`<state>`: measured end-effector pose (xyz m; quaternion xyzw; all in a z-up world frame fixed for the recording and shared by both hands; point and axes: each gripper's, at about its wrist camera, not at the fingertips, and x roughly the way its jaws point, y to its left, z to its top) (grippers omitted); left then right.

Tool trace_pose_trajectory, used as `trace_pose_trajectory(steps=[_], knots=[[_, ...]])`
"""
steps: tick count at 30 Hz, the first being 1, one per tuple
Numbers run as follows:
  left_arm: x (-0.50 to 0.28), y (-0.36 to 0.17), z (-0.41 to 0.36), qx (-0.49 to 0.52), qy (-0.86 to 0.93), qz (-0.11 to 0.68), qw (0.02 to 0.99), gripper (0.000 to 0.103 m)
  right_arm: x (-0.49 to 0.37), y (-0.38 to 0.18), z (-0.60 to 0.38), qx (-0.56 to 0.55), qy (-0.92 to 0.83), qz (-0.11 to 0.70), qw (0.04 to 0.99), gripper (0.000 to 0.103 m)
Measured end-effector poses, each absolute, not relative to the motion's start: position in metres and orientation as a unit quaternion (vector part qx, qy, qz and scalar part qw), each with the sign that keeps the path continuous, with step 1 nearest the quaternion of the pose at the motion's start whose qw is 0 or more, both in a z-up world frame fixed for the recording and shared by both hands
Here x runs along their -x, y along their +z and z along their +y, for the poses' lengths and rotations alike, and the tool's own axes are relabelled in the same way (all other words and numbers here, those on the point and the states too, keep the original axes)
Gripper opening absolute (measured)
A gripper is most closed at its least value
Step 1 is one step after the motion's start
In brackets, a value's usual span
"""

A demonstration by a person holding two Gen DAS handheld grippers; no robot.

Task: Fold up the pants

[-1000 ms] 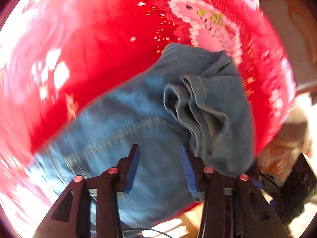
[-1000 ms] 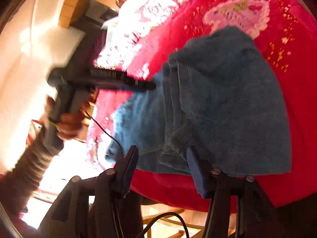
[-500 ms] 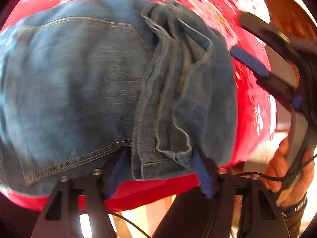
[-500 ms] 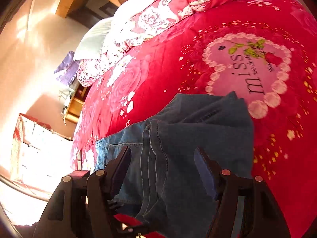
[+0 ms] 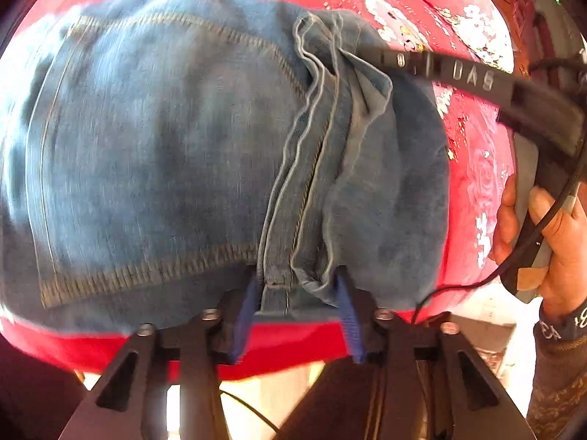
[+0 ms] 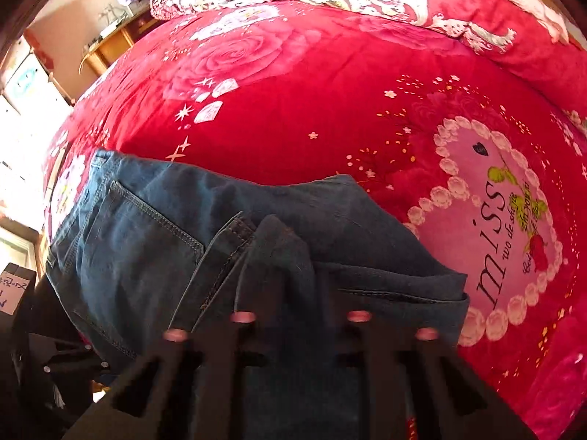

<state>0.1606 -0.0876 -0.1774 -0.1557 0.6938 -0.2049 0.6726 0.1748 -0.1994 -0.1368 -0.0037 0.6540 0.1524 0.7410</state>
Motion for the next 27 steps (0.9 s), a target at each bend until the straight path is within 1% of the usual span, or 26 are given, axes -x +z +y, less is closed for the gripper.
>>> trace_pose_trajectory(steps=[3, 4, 6, 7, 8, 10, 11, 12, 13, 14, 17, 21, 22, 23, 24, 25, 27], knots=[[-0.153, -0.181, -0.088, 0.148, -0.196, 0.694, 0.676, 0.033, -0.175, -0.130, -0.184, -0.047, 0.195, 0.647, 0.735, 0.006], [-0.152, -0.184, -0.088, 0.143, -0.193, 0.696, 0.676, 0.032, -0.174, -0.138, -0.175, -0.040, 0.204, 0.658, 0.724, 0.006], [-0.152, -0.182, -0.084, 0.156, -0.193, 0.702, 0.667, 0.032, -0.171, -0.159, -0.161, 0.011, 0.192, 0.682, 0.706, 0.011], [-0.152, -0.180, -0.080, 0.160, -0.195, 0.704, 0.663, 0.032, -0.170, -0.161, -0.162, 0.006, 0.188, 0.683, 0.706, 0.011], [-0.151, -0.179, -0.077, 0.159, -0.199, 0.706, 0.660, 0.032, -0.171, -0.154, -0.169, -0.021, 0.189, 0.674, 0.713, 0.013], [-0.147, -0.172, -0.071, 0.162, -0.214, 0.708, 0.653, 0.032, -0.174, -0.129, -0.200, -0.104, 0.192, 0.639, 0.738, 0.030], [-0.146, -0.169, -0.069, 0.163, -0.217, 0.709, 0.651, 0.030, -0.175, -0.118, -0.218, -0.138, 0.184, 0.623, 0.747, 0.046], [-0.144, -0.164, -0.066, 0.167, -0.223, 0.706, 0.651, 0.030, -0.175, -0.105, -0.246, -0.179, 0.164, 0.604, 0.759, 0.052], [-0.143, -0.158, -0.065, 0.172, -0.229, 0.701, 0.654, 0.030, -0.175, -0.098, -0.266, -0.194, 0.139, 0.592, 0.769, 0.052], [-0.143, -0.153, -0.065, 0.176, -0.231, 0.695, 0.658, 0.030, -0.172, -0.094, -0.287, -0.200, 0.111, 0.586, 0.777, 0.055], [-0.148, -0.146, -0.068, 0.168, -0.237, 0.675, 0.678, 0.031, -0.160, -0.109, -0.317, -0.192, 0.061, 0.615, 0.762, 0.055], [-0.152, -0.155, -0.079, 0.166, -0.224, 0.683, 0.675, 0.031, -0.144, -0.146, -0.323, -0.177, 0.023, 0.644, 0.744, 0.055], [-0.150, -0.153, -0.085, 0.155, -0.218, 0.683, 0.679, 0.031, -0.142, -0.154, -0.325, -0.181, 0.018, 0.643, 0.744, 0.052], [-0.147, -0.157, -0.088, 0.133, -0.209, 0.684, 0.686, 0.031, -0.142, -0.158, -0.323, -0.185, 0.021, 0.634, 0.751, 0.042], [-0.146, -0.162, -0.090, 0.117, -0.200, 0.690, 0.686, 0.031, -0.144, -0.160, -0.322, -0.178, 0.015, 0.631, 0.755, 0.040], [-0.142, -0.165, -0.094, 0.104, -0.192, 0.703, 0.677, 0.031, -0.147, -0.168, -0.318, -0.156, -0.002, 0.638, 0.754, 0.040], [-0.137, -0.173, -0.087, 0.111, -0.199, 0.704, 0.673, 0.030, -0.155, -0.176, -0.312, -0.134, -0.012, 0.651, 0.747, 0.039]])
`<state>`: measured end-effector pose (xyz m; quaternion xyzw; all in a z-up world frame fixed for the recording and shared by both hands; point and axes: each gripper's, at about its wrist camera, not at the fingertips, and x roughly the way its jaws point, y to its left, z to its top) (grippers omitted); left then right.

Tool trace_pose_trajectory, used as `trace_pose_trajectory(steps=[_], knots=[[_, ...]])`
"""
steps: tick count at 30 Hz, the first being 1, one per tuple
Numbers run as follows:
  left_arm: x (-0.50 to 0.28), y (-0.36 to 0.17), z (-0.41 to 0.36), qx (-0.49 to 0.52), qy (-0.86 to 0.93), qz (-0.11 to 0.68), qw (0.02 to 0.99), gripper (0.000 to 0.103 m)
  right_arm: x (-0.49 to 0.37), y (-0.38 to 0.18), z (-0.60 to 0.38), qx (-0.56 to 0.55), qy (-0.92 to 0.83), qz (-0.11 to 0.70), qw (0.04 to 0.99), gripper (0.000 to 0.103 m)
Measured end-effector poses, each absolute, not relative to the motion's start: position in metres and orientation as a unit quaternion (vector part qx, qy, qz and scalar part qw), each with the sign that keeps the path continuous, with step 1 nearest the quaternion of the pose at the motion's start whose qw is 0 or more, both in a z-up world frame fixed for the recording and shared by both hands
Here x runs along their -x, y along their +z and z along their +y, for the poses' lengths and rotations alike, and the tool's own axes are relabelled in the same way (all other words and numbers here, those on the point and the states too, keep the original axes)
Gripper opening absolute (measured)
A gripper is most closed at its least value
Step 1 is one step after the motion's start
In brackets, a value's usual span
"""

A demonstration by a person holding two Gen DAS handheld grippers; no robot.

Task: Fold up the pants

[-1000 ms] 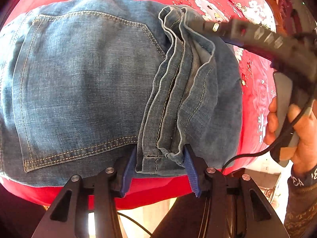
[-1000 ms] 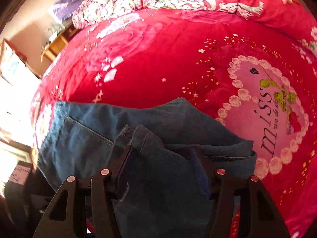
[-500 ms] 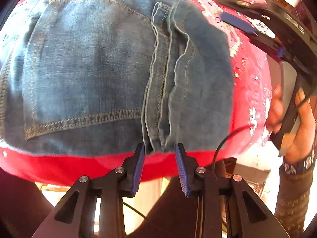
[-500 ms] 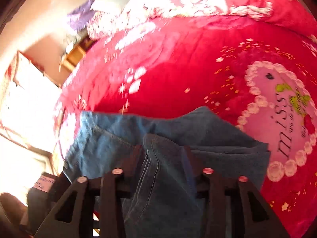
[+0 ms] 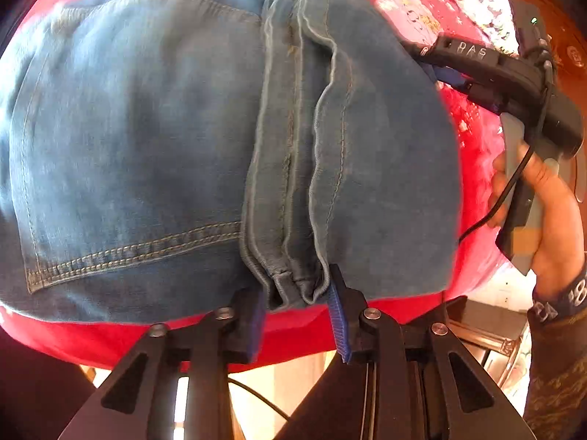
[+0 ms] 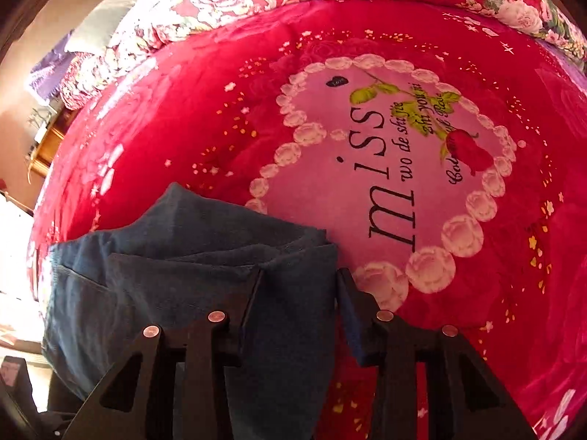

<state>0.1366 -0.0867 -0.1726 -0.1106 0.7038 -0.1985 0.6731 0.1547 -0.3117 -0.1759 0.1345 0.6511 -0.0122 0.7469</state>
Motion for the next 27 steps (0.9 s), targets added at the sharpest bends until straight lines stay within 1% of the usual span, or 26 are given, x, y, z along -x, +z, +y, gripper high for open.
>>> trace_pose_trajectory(steps=[2, 4, 6, 8, 10, 12, 14, 17, 20, 22, 25, 27], knots=[[-0.136, -0.165, -0.083, 0.113, -0.210, 0.709, 0.664, 0.030, -0.157, -0.168, -0.316, -0.157, -0.013, 0.640, 0.752, 0.043], [-0.131, -0.155, -0.072, 0.133, -0.225, 0.705, 0.659, 0.029, -0.146, -0.152, -0.325, -0.191, -0.005, 0.625, 0.757, 0.043], [-0.134, -0.140, -0.064, 0.146, -0.240, 0.692, 0.665, 0.028, -0.126, -0.139, -0.334, -0.239, 0.019, 0.625, 0.743, 0.056], [-0.149, -0.123, -0.061, 0.159, -0.254, 0.668, 0.681, 0.029, -0.098, -0.125, -0.338, -0.262, 0.020, 0.619, 0.740, 0.064], [-0.169, -0.106, -0.064, 0.158, -0.262, 0.649, 0.697, 0.038, -0.061, -0.118, -0.340, -0.277, 0.014, 0.621, 0.733, 0.065], [-0.197, -0.098, -0.082, 0.131, -0.276, 0.644, 0.702, 0.062, -0.031, -0.119, -0.341, -0.306, 0.002, 0.617, 0.725, 0.065], [-0.221, -0.095, -0.112, 0.107, -0.281, 0.654, 0.694, 0.064, -0.006, -0.122, -0.344, -0.346, -0.007, 0.606, 0.716, 0.065], [-0.253, -0.094, -0.161, 0.040, -0.296, 0.674, 0.676, 0.064, 0.019, -0.132, -0.344, -0.399, -0.014, 0.590, 0.702, 0.065], [-0.282, -0.093, -0.218, -0.074, -0.303, 0.675, 0.669, 0.065, 0.032, -0.142, -0.338, -0.443, -0.005, 0.572, 0.690, 0.066], [-0.303, -0.107, -0.259, -0.143, -0.312, 0.669, 0.659, 0.065, 0.034, -0.144, -0.334, -0.453, -0.002, 0.561, 0.693, 0.066], [-0.304, -0.125, -0.305, -0.238, -0.332, 0.663, 0.628, 0.066, 0.036, -0.148, -0.336, -0.474, 0.010, 0.546, 0.691, 0.066], [-0.296, -0.142, -0.326, -0.314, -0.339, 0.642, 0.613, 0.066, 0.037, -0.153, -0.339, -0.491, 0.021, 0.537, 0.686, 0.066]])
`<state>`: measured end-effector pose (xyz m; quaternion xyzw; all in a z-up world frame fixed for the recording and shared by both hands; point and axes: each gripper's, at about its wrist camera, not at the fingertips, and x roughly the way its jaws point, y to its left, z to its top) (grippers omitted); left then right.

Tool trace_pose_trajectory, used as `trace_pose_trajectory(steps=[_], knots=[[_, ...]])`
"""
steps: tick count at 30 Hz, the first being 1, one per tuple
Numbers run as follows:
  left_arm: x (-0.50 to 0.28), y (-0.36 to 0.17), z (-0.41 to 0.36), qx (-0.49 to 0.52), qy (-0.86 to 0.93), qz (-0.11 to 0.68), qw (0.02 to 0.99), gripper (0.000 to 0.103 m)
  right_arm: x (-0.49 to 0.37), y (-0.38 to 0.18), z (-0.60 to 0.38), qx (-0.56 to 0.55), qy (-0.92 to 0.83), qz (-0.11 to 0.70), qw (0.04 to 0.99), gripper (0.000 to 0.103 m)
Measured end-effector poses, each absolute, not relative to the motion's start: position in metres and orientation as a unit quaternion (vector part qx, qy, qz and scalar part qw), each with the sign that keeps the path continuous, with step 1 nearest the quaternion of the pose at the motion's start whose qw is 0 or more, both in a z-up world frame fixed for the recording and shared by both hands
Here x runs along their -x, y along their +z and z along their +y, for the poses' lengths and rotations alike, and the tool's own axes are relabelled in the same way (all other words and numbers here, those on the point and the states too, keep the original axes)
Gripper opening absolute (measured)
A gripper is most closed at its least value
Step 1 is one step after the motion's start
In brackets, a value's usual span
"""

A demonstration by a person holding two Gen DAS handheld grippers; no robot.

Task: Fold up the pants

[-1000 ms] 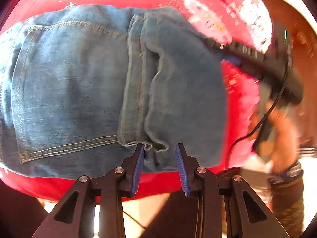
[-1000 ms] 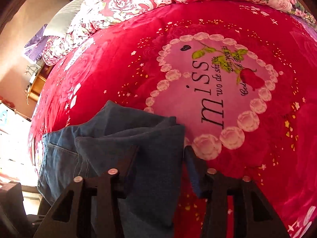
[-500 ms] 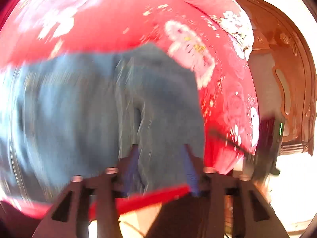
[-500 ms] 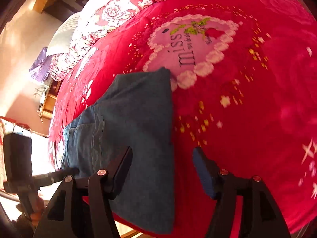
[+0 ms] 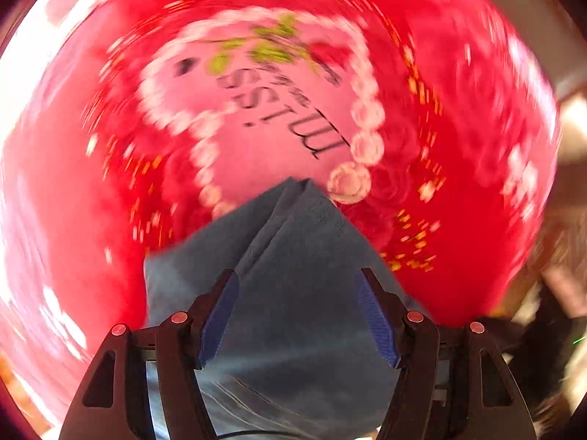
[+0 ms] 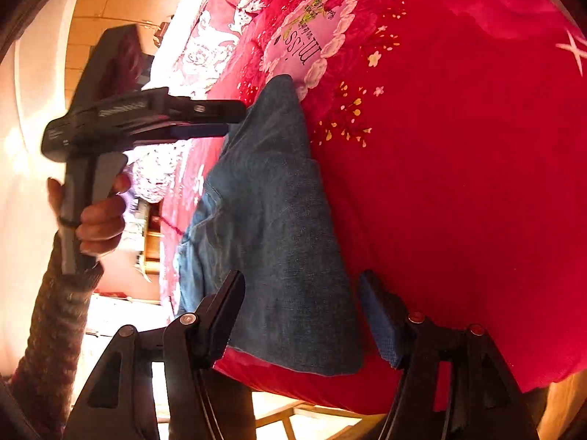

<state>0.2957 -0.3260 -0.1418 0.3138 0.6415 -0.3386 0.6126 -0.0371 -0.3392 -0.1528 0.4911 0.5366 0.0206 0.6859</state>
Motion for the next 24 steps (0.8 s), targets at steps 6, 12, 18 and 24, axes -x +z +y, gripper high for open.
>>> trace_pose_trajectory(steps=[6, 12, 18, 24], knots=[[-0.281, -0.165, -0.367, -0.403, -0.317, 0.574, 0.639, 0.029, 0.035, -0.135, -0.326, -0.436, 0.048, 0.542, 0.717, 0.007], [-0.276, -0.167, -0.367, -0.406, -0.320, 0.545, 0.660, 0.033, 0.037, -0.142, -0.314, -0.375, 0.006, 0.589, 0.716, 0.010], [-0.295, -0.121, -0.281, -0.268, -0.298, 0.597, 0.695, 0.036, 0.051, -0.120, -0.318, -0.382, -0.036, 0.571, 0.726, 0.046], [-0.288, -0.087, -0.122, -0.120, -0.280, 0.649, 0.697, 0.052, 0.052, -0.084, -0.304, -0.330, -0.053, 0.565, 0.754, 0.052]])
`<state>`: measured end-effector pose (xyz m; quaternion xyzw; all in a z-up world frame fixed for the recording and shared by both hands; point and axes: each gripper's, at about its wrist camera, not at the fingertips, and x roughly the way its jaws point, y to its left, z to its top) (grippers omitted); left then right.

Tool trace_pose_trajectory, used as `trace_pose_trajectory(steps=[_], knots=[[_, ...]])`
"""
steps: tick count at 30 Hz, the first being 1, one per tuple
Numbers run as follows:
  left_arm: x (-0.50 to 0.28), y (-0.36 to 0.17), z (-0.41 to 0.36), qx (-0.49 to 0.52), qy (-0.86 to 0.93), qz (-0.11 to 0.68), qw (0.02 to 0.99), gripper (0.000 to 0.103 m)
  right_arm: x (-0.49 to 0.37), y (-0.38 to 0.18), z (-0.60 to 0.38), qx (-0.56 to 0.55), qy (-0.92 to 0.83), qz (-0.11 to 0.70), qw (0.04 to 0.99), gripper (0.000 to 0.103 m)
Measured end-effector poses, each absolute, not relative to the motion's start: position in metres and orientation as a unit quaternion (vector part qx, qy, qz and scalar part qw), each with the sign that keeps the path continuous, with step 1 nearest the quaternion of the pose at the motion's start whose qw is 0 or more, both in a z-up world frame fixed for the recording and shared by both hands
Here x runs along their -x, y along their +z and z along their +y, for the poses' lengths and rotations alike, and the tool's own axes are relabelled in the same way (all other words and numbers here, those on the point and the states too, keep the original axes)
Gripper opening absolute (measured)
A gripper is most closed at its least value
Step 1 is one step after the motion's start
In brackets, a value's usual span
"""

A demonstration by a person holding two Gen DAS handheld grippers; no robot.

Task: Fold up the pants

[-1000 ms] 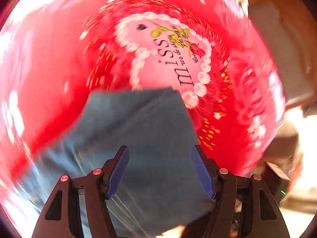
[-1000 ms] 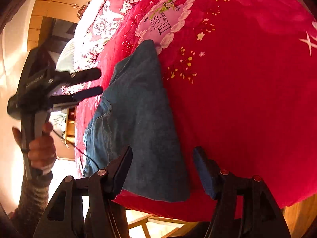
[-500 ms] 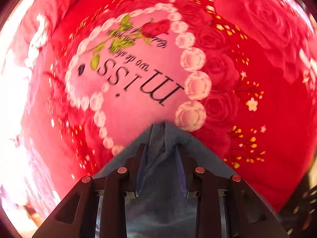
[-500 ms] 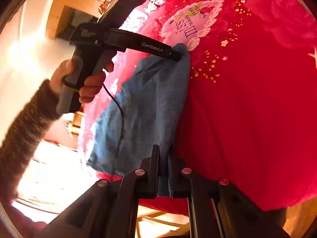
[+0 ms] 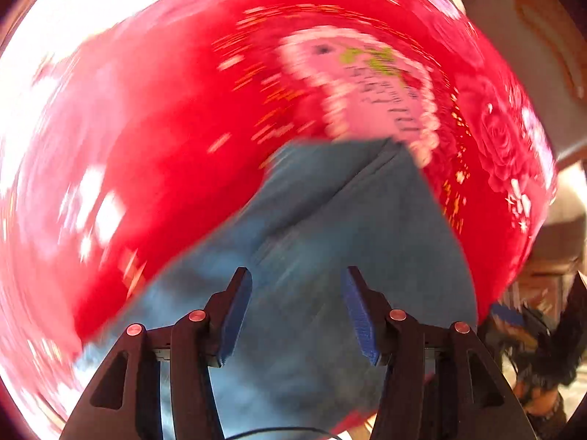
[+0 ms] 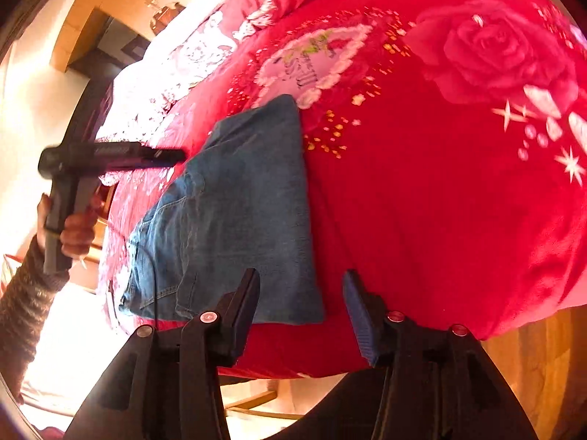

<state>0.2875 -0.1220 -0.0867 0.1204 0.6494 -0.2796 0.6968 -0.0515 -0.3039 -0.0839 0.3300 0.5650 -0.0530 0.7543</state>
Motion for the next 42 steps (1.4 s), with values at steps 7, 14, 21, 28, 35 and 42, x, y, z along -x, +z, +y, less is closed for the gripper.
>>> trace_pose_trajectory(steps=[7, 14, 21, 28, 35, 42], knots=[[-0.275, -0.086, 0.044, -0.008, -0.192, 0.668, 0.719, 0.063, 0.013, -0.067, -0.223, -0.226, 0.037, 0.585, 0.778, 0.062], [-0.286, -0.125, 0.120, 0.110, -0.147, 0.703, 0.687, 0.062, -0.026, -0.078, -0.061, -0.069, 0.182, 0.600, 0.776, 0.066], [-0.298, -0.149, 0.160, 0.169, -0.141, 0.709, 0.670, 0.064, -0.019, -0.089, 0.042, 0.114, 0.233, 0.565, 0.783, 0.070], [-0.307, -0.176, 0.170, 0.221, -0.154, 0.704, 0.657, 0.076, -0.008, -0.122, 0.080, 0.273, 0.216, 0.538, 0.767, 0.070], [-0.313, -0.187, 0.144, 0.249, -0.193, 0.691, 0.651, 0.071, -0.020, -0.137, 0.091, 0.324, 0.213, 0.515, 0.765, 0.065], [-0.303, -0.177, 0.130, 0.262, -0.211, 0.658, 0.674, 0.015, -0.063, -0.113, 0.056, 0.182, 0.220, 0.546, 0.788, 0.026]])
